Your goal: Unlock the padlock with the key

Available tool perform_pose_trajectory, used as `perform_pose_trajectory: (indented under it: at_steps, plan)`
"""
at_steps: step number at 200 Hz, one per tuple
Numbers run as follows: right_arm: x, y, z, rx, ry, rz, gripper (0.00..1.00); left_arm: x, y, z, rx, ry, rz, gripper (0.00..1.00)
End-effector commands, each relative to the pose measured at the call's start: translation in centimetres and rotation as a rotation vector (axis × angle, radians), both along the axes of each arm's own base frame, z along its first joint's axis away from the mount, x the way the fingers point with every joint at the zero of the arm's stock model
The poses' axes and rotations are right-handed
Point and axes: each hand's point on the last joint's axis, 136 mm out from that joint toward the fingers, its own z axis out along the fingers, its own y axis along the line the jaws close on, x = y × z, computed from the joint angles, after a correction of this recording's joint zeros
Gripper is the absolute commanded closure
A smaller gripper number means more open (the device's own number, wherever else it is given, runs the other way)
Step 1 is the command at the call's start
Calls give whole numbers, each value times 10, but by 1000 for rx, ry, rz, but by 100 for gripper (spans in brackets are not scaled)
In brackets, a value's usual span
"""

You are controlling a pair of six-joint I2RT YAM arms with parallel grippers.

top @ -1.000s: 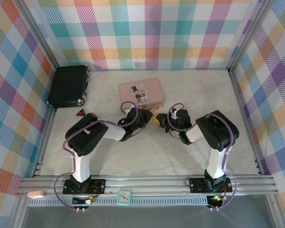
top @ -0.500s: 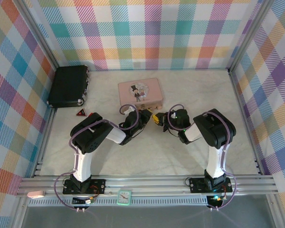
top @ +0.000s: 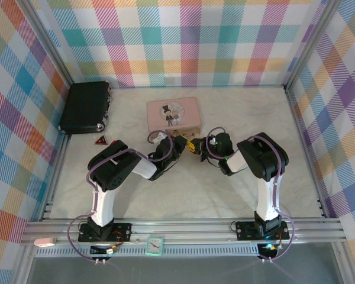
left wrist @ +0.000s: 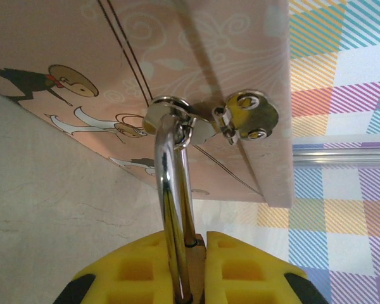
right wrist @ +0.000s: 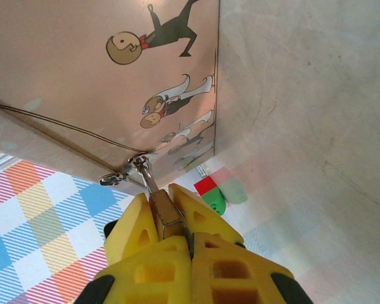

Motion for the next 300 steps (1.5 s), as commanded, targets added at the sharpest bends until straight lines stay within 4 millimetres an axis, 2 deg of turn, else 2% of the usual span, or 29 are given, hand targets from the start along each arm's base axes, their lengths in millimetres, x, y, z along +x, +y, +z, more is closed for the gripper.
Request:
perform_pose_trajectory:
  at_steps: [1, 28, 50, 56, 74, 116, 153, 185, 211, 235, 250, 290, 300]
  plan:
    - [17, 2, 2, -29, -54, -46, 100, -46, -63, 59, -121, -111, -302, 100]
    - [12, -1, 2, -55, -74, -32, 100, -35, -52, 55, -116, -92, -273, 100]
    - [9, -2, 1, -63, -91, -19, 100, -30, -39, 55, -104, -83, -241, 59]
    - [8, -3, 0, -69, -91, -17, 100, -29, -35, 55, -92, -79, -233, 54]
    - [4, -4, -3, -78, -93, -8, 100, -29, -21, 54, -49, -65, -206, 45]
    - [-2, -6, -5, -116, -115, 16, 100, -30, 9, 38, 6, 0, -133, 31]
    - [-7, -7, -4, -155, -144, 40, 100, -28, 26, 13, 64, 106, -79, 30]
    - [-8, -7, -1, -160, -159, 49, 100, -10, 21, 9, 83, 96, -62, 35]
    - [-7, -5, 1, -158, -163, 61, 100, 6, 6, 14, 44, 62, -73, 38]
    - [-7, -4, 3, -155, -167, 64, 100, 12, -4, 12, 36, 58, -95, 45]
    - [-7, -3, 6, -152, -172, 67, 100, 13, -2, 8, 48, 60, -86, 56]
    - [-10, -1, 21, -124, -171, 79, 100, 11, 1, -2, 49, 64, -80, 100]
    - [-10, 0, 26, -110, -167, 83, 100, 10, 2, -4, 46, 65, -78, 100]
